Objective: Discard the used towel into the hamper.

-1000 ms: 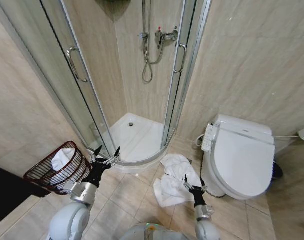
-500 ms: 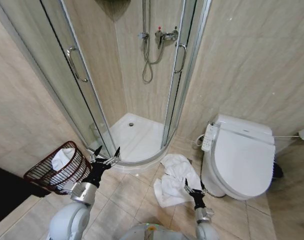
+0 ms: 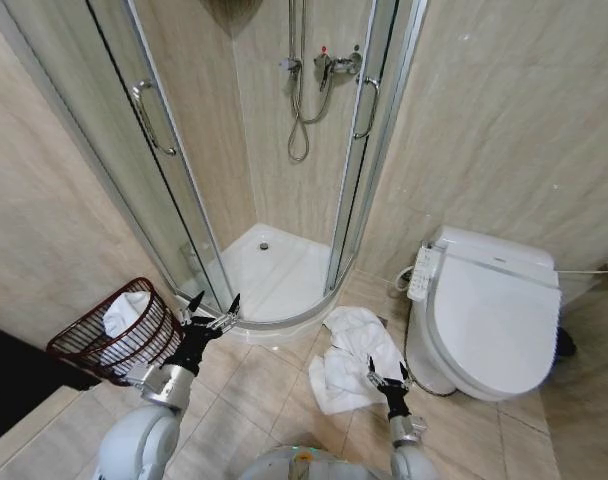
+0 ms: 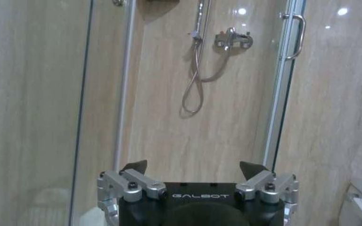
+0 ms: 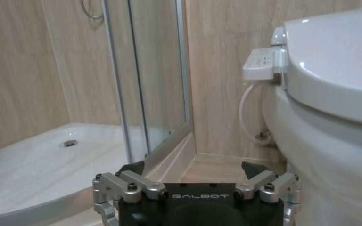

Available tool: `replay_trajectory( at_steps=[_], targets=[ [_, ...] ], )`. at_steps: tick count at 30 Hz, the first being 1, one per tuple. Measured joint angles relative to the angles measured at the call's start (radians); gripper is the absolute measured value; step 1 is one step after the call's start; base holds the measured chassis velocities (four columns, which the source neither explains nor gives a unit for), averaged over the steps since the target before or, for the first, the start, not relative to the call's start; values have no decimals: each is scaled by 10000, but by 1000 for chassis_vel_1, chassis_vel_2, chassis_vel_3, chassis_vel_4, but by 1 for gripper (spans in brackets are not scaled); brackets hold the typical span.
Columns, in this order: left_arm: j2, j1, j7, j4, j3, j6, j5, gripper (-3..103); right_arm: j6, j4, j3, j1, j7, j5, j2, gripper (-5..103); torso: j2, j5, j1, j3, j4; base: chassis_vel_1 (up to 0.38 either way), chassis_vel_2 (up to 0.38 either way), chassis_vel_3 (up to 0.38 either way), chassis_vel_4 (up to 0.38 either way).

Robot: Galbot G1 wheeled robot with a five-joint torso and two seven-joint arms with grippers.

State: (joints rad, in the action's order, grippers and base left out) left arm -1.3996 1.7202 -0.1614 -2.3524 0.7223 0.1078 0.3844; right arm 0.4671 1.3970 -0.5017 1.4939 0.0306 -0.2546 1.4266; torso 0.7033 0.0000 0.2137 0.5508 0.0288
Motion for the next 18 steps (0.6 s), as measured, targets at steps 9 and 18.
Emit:
replay_trajectory(
  at_steps=[9,18],
  targets=[
    [0,1,0,0,0,0,0,99,8,-246,6,-76,108,-238,-20,100,-436,0,-190,-248,0,0,0,0,0],
    [0,0,0,0,0,0,0,99,34,-341,-5,-94,126,-232,-52,100,-696,0,-306,-393,2,0,0,0,0]
  ],
)
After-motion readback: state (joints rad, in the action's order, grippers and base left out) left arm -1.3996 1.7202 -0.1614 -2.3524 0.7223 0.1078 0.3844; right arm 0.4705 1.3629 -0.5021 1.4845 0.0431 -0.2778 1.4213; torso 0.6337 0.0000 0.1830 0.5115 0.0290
